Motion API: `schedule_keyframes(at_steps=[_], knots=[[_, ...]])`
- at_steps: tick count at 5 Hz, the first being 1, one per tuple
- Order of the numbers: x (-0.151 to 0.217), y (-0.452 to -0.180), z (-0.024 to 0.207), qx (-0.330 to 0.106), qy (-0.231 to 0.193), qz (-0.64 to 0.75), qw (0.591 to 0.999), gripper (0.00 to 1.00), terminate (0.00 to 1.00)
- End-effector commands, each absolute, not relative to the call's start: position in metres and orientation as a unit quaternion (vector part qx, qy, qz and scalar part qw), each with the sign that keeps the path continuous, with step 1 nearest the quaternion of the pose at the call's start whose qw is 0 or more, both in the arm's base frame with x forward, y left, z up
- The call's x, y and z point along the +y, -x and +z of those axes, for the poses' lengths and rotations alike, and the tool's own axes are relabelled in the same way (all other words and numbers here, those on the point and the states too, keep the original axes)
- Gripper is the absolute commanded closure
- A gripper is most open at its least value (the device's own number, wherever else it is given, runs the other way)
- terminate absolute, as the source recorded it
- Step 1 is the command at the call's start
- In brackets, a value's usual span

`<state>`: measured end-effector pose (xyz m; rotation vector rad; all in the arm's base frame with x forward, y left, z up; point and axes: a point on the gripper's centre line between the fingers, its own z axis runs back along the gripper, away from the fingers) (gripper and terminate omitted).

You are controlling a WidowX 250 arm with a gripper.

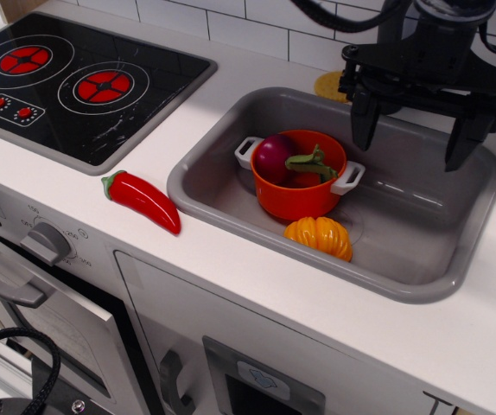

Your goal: Take beet from pot sink

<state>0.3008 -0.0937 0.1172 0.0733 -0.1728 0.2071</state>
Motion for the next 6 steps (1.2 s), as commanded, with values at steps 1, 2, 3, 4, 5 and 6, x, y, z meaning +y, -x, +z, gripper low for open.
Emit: schedule_keyframes(at_steps=[1,2,3,4,5,6], knots=[[-0.094,-0.301,0.117,-0.086,-0.037,0.103,0.990,0.00,0.00],[-0.068,-0.314,0.110,-0.107,-0.045,0.124,0.985,0.00,0.00],[-0.040,-0.322,0.110,-0.123,-0.042,0.131,0.983,0.00,0.00],[-0.022,-0.332,0.102,-0.152,-0.036,0.144,0.977,0.00,0.00],[-0.016,-0.344,0.085,-0.147,-0.033,0.173,0.973,0.00,0.00],[-0.019,-0.347,0.065,-0.135,-0.034,0.179,0.974,0.00,0.00]])
